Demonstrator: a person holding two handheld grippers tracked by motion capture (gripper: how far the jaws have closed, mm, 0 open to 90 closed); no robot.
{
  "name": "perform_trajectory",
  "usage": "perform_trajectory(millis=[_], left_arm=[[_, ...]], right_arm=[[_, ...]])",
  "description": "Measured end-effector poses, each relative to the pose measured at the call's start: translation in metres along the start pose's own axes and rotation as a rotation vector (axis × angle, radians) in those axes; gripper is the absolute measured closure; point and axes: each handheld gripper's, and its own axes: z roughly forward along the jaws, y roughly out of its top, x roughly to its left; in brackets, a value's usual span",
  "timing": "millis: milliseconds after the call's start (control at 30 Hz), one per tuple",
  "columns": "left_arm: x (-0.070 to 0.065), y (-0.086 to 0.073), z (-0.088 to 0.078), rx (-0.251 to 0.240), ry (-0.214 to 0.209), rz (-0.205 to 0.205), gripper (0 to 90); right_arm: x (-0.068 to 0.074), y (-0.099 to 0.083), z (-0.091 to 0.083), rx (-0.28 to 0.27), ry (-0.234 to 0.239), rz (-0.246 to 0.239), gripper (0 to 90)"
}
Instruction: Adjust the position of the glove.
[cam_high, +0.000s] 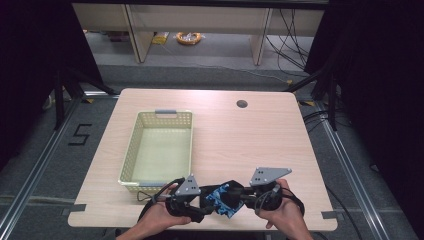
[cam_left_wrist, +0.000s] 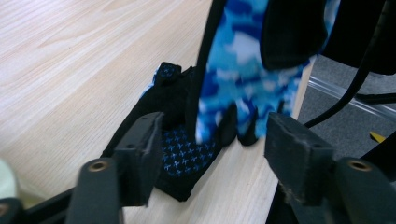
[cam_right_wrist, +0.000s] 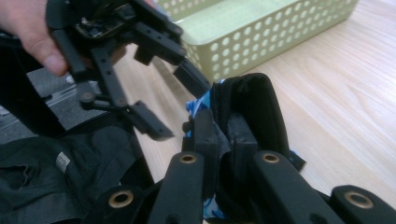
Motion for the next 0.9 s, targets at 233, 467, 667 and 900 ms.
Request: perform_trajectory(millis=[233, 467, 667, 900], left_arm=[[-0.002, -0.003, 0.002, 0.017, -0.012, 0.046, 69.0], [-0.003, -0.004, 0.006, 0.021, -0.026, -0.023, 78.9], [-0.001, -0.008, 0.014, 0.015, -0.042, -0.095, 79.6], [0.005, -0.016, 0.02, 0.034, -0.035, -0.117, 79.3]], right_arm=[[-0.001, 0.007, 0.01, 0.002, 0.0, -0.009, 85.3], [-0.013, 0.023, 0.026, 0.056, -0.007, -0.023, 85.0], [-0.03, 0.042, 0.053, 0.139, 0.041, -0.065, 82.8], [-0.043, 0.042, 0.087, 0.222, 0.046, -0.06, 73.5]])
